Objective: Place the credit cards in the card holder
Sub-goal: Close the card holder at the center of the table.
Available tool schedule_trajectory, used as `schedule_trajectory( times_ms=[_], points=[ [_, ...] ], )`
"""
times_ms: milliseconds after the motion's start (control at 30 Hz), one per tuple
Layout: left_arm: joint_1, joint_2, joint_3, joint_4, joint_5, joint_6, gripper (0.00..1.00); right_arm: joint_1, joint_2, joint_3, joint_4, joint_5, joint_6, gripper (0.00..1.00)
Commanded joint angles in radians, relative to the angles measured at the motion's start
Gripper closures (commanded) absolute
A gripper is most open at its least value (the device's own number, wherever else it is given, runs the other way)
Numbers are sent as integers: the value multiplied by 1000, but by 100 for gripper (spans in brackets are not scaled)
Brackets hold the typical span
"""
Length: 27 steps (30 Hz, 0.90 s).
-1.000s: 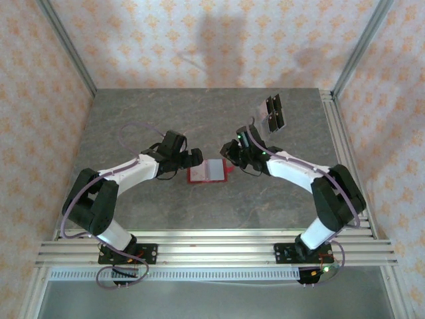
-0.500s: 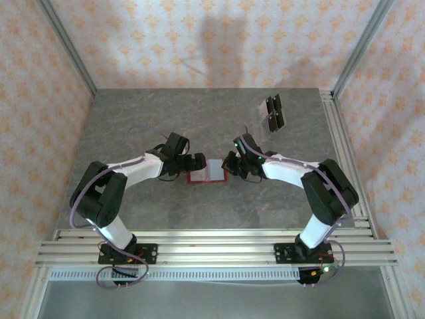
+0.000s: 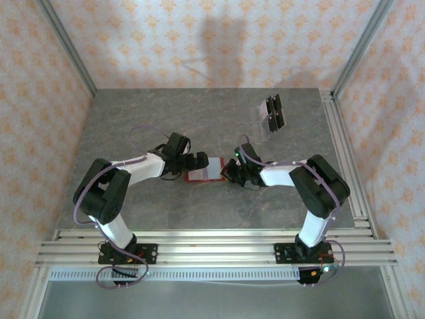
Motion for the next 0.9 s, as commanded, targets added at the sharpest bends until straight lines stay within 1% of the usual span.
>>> schedule_trajectory(
  times_ms=[0,167,400,567,700,767,867],
  points=[
    [7,15,20,33,17,-16,0,3,32,-26,16,6,18,100],
    [-3,13,15,48,27,-24,0,3,35,-33,22,6,24,100],
    [-26,-71,-16,113,65,-64,0,3,37,-36,28,9,28,100],
    [-80,-121,-29,158,59,-109,0,3,40,-25,27,3,29,100],
    [-129,-123,-20,188,38,-138,0,0,35,2,5,-14,16,100],
    [-145,-115,-12,192,31,-145,0,-6,16,17,-9,-26,9,100],
    [-153,-98,0,198,26,-152,0,-25,-65,22,-55,-12,2,100]
  ],
)
